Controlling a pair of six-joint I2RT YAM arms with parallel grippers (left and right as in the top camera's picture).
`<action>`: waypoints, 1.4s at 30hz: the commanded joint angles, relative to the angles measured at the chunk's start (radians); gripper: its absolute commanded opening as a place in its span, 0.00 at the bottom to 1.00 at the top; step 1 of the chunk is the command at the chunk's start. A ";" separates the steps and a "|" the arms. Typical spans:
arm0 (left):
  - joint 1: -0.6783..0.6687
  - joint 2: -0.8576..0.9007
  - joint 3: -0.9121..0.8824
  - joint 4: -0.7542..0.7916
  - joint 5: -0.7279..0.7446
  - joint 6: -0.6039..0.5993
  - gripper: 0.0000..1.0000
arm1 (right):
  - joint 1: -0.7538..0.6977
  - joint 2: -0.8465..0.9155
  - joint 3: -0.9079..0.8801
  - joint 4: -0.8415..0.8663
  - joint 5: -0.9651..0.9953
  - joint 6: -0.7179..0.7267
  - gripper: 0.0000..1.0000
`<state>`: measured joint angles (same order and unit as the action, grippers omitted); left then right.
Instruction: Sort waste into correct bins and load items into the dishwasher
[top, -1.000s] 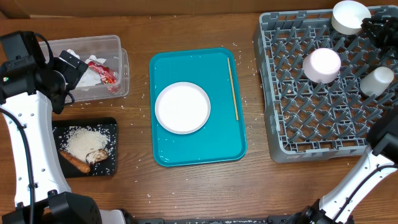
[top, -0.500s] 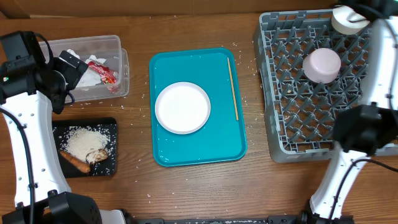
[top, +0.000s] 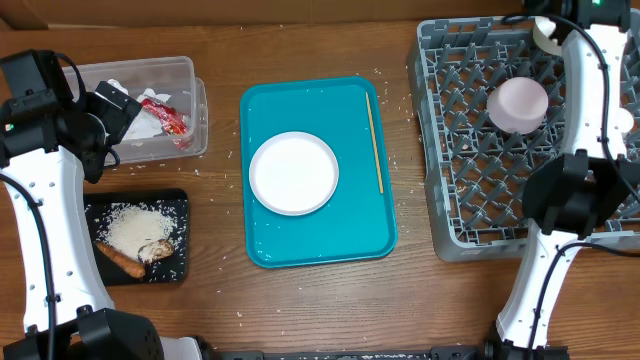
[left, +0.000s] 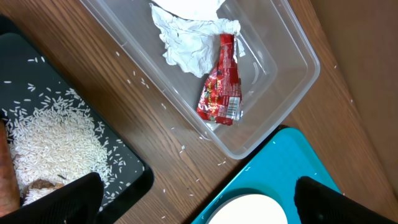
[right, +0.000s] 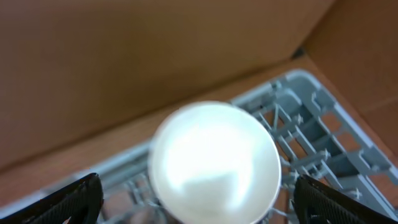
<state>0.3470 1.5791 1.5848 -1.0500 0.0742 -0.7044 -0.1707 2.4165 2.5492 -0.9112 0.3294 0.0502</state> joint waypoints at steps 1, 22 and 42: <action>0.000 -0.013 0.018 0.002 -0.007 -0.006 1.00 | -0.001 0.050 -0.009 -0.017 0.004 -0.045 0.99; 0.000 -0.013 0.018 0.002 -0.007 -0.006 1.00 | -0.001 0.114 -0.008 -0.145 -0.035 -0.076 0.55; 0.000 -0.013 0.018 0.002 -0.007 -0.006 1.00 | 0.001 0.078 -0.001 -0.191 -0.066 0.005 0.04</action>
<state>0.3470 1.5791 1.5848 -1.0500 0.0746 -0.7044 -0.1741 2.5229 2.5420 -1.1011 0.2756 0.0265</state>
